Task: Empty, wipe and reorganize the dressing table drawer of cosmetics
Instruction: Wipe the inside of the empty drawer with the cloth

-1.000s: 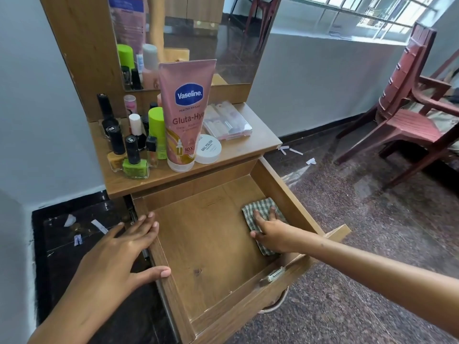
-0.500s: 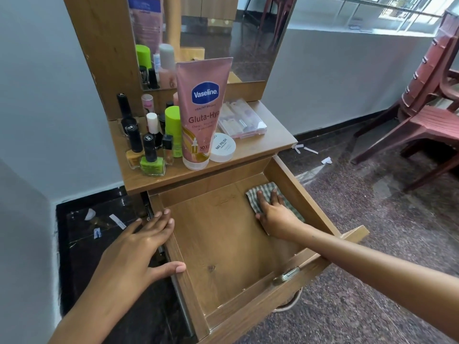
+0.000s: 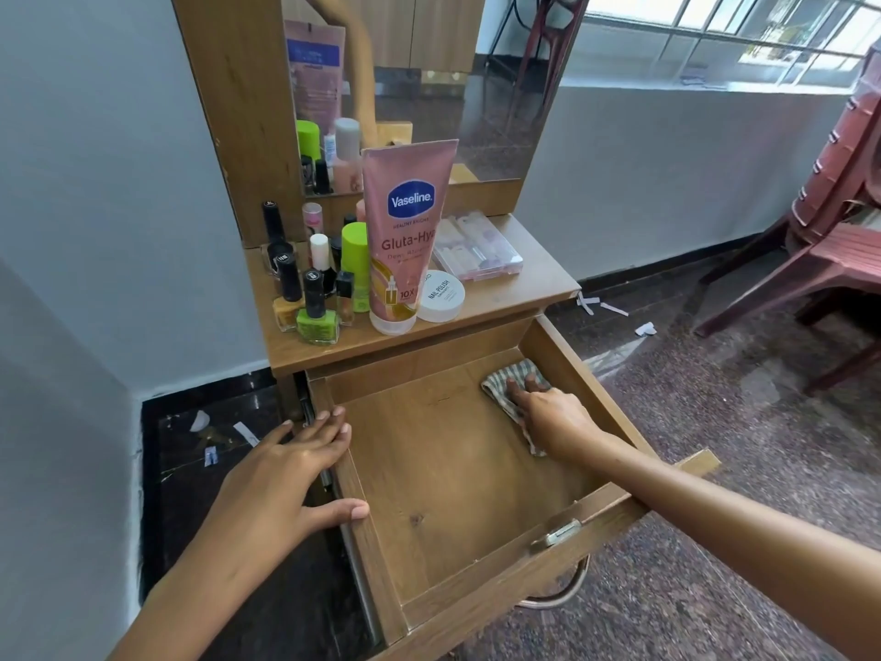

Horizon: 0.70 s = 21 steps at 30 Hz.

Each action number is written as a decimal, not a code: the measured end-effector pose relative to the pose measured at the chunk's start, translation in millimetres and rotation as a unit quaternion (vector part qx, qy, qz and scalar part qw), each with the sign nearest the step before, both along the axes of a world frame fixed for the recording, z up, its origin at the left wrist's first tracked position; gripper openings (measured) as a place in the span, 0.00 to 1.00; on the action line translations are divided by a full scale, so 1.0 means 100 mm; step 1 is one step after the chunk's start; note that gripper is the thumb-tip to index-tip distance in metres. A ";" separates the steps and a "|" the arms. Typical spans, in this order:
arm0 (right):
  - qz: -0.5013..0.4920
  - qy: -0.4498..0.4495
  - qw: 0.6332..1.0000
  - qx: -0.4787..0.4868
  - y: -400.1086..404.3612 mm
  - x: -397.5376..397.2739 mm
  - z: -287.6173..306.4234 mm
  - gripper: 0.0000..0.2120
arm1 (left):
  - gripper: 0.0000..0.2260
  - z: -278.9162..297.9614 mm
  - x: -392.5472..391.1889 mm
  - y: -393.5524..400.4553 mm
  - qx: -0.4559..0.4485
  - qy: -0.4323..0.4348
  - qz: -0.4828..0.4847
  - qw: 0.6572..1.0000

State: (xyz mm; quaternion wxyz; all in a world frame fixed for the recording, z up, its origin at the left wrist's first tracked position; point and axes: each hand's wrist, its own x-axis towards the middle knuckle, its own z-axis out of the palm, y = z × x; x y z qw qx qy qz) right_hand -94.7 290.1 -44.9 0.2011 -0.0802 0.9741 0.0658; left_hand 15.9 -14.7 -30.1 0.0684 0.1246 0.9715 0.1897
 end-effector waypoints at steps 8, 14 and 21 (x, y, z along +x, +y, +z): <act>0.034 -0.033 0.999 -0.006 0.06 0.03 -0.01 0.27 | 0.47 0.00 -0.01 0.00 -0.001 0.003 0.001 1.000; 0.058 0.038 0.998 -0.010 0.02 0.08 0.05 0.18 | 0.42 0.06 0.00 0.05 -0.009 -0.007 0.003 1.000; 0.028 0.101 0.991 -0.078 -0.02 0.10 0.05 0.05 | 0.40 0.12 0.01 0.06 -0.022 -0.015 0.007 1.000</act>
